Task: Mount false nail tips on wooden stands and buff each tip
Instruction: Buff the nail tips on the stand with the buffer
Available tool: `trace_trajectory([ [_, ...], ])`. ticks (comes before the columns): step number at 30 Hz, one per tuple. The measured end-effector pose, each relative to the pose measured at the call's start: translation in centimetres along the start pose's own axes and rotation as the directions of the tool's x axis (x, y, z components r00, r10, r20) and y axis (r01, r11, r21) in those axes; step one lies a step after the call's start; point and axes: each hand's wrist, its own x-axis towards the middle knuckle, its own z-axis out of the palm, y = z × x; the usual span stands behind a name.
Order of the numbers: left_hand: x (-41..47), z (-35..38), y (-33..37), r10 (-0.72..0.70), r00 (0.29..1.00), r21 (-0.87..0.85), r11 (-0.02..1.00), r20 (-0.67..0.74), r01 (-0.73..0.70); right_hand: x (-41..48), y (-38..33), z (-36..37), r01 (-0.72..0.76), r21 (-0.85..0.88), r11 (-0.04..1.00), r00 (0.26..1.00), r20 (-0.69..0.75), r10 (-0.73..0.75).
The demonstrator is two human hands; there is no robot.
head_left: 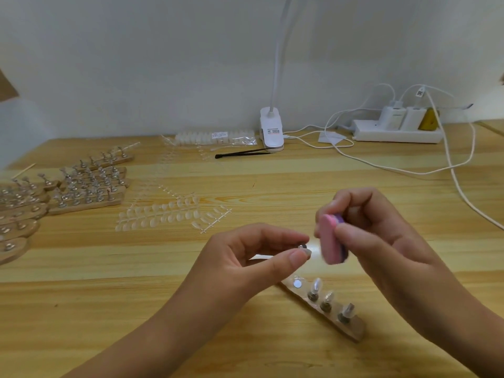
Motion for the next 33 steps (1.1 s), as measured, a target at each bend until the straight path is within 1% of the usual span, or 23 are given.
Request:
trace_trajectory([
  [2, 0.0, 0.0, 0.0, 0.006, 1.0, -0.01, 1.0, 0.001, -0.006, -0.2, 0.3, -0.1, 0.052, 0.025, 0.998, 0.998, 0.036, -0.053],
  [4, 0.0, 0.0, 0.1, 0.013, 1.0, -0.012, 1.0, -0.004, -0.013, -0.2, 0.6, -0.1, 0.076, 0.044, 0.996, 0.997, 0.024, -0.077],
  [9, 0.2, -0.3, 0.0, 0.018, 0.999, 0.009, 1.0, -0.044, -0.018, 0.0, 1.0, 0.2, 0.118, -0.019, 0.993, 0.991, 0.064, -0.117],
  [12, 0.2, -0.2, -0.2, 0.018, 0.999, 0.032, 0.999, -0.044, -0.017, 0.0, 1.1, 0.2, 0.143, -0.037, 0.989, 0.989, 0.04, -0.141],
  [16, 0.2, -0.4, -0.3, 0.01, 0.998, 0.05, 0.999, -0.063, -0.006, 0.0, 1.0, -0.2, 0.137, -0.098, 0.986, 0.988, 0.081, -0.129],
  [18, 0.1, -0.2, -0.4, 0.0, 0.999, 0.065, 0.998, -0.048, 0.003, 0.1, 1.0, -0.3, 0.143, -0.114, 0.983, 0.988, 0.075, -0.135],
  [21, 0.1, 0.2, -0.5, -0.007, 1.0, 0.093, 0.996, -0.028, 0.009, 0.1, 1.0, -0.5, 0.143, -0.114, 0.983, 0.989, 0.062, -0.137],
  [25, 0.3, -0.2, -0.4, -0.003, 0.996, 0.057, 0.998, -0.084, 0.007, 0.0, 1.2, -0.5, 0.141, -0.141, 0.98, 0.986, 0.104, -0.127],
  [28, 0.2, 0.0, -0.3, -0.003, 0.998, 0.087, 0.996, -0.055, 0.007, 0.1, 1.5, -0.4, 0.147, -0.159, 0.976, 0.988, 0.078, -0.136],
  [33, 0.3, -0.4, -0.3, 0.032, 0.997, 0.098, 0.995, -0.077, -0.024, 0.1, 1.5, -0.4, 0.168, -0.153, 0.974, 0.983, 0.099, -0.154],
])
